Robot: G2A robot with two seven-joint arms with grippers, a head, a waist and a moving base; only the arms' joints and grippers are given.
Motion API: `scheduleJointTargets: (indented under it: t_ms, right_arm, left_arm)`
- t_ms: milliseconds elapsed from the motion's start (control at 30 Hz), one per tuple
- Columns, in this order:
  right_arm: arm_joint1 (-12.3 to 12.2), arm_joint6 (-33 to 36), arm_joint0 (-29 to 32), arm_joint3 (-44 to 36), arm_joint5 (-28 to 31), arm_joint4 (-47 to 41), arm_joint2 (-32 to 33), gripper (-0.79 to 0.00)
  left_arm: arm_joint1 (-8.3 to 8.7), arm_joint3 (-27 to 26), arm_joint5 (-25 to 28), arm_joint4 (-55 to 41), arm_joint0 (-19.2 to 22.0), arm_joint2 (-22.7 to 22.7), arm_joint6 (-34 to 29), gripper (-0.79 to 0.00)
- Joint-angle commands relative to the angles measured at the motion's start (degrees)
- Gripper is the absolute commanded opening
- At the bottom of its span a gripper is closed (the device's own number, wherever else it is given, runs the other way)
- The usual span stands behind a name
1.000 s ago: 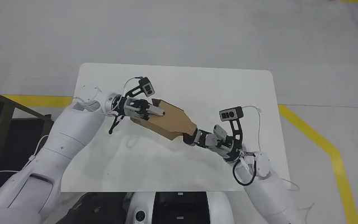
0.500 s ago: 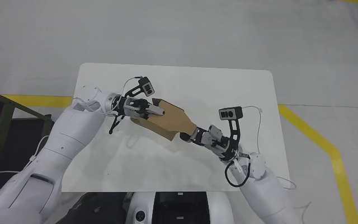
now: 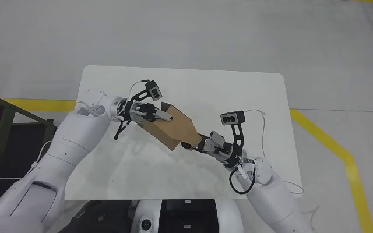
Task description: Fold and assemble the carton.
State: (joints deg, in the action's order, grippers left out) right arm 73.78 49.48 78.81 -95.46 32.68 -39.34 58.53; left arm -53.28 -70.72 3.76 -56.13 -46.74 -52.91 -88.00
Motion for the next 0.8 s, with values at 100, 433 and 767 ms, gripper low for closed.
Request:
scheduleJointTargets:
  t_ms: [100,433,767]
  right_arm:
    - [0.4,-0.4,-1.1,1.2,0.3,0.0,-1.0,0.0]
    - [0.5,-0.6,-0.9,1.0,1.4,0.6,-1.0,0.0]
    - [-0.4,0.6,2.1,-2.2,1.7,0.5,2.4,0.0]
  left_arm:
    - [0.01,-0.5,0.1,0.4,-0.3,-0.1,0.0,-0.785]
    - [-0.04,-0.5,-0.1,0.6,-0.2,-0.3,0.0,-0.785]
    - [-0.11,0.0,-0.3,0.6,-0.1,-0.4,0.0,-0.785]
